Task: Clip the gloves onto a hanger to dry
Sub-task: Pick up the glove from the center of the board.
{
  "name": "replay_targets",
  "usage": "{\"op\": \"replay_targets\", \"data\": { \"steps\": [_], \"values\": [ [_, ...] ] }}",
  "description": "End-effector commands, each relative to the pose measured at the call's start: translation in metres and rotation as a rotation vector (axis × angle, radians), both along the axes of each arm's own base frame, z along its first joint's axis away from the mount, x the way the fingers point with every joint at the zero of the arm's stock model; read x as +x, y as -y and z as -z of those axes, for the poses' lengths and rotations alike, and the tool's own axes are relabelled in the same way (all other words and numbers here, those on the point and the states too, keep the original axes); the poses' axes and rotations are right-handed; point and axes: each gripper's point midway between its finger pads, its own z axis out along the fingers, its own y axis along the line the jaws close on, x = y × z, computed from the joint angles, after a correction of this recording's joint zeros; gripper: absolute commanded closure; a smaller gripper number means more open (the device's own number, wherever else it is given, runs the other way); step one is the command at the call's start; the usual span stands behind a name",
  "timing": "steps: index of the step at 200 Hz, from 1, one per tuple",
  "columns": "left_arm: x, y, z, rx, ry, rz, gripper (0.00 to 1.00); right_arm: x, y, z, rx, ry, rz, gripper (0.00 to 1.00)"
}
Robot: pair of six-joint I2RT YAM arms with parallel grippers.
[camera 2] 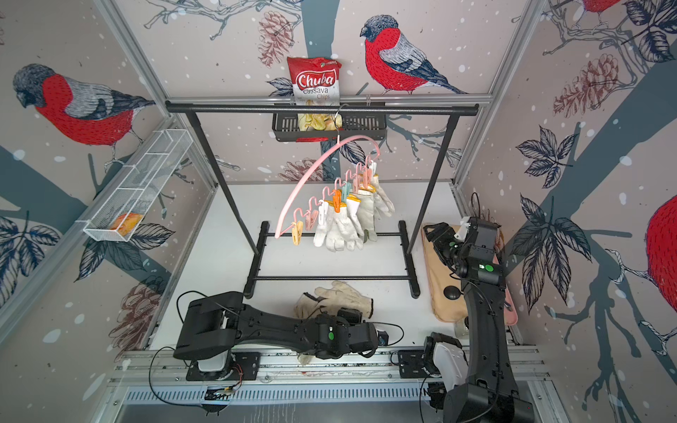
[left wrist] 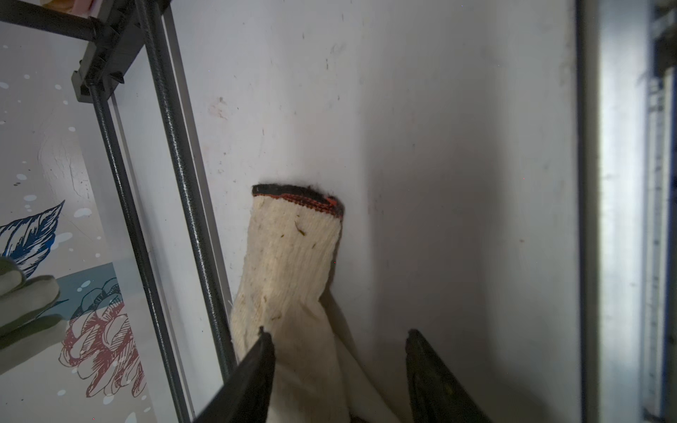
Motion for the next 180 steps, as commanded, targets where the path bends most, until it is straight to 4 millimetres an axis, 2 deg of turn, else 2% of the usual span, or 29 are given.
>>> {"op": "replay_targets", "data": {
  "steps": [1, 57, 98, 122, 129, 152, 180],
  "values": [
    [0.01, 0.001, 0.006, 0.012, 0.067, -0.016, 0.43, 0.005, -0.002, -0.012, 0.021, 0.05, -0.006, 0.31],
    [0.028, -0.002, 0.023, 0.062, 0.123, -0.049, 0.5, 0.008, -0.002, -0.012, 0.032, 0.059, -0.009, 0.31],
    [0.033, -0.001, 0.029, 0.07, 0.111, -0.05, 0.74, 0.01, -0.002, -0.011, 0.038, 0.059, -0.009, 0.32],
    [0.035, 0.001, 0.033, 0.06, 0.104, -0.057, 0.98, 0.01, -0.002, -0.011, 0.039, 0.059, -0.009, 0.32],
    [0.036, 0.001, 0.034, 0.058, 0.103, -0.062, 1.0, 0.01, -0.002, -0.011, 0.038, 0.058, -0.01, 0.32],
    [0.041, 0.005, 0.025, 0.015, 0.096, -0.096, 1.0, 0.009, -0.002, -0.01, 0.039, 0.057, -0.012, 0.32],
    [0.041, 0.019, -0.007, -0.108, 0.038, -0.124, 1.0, 0.008, -0.003, -0.009, 0.04, 0.054, -0.015, 0.32]
  ]
}}
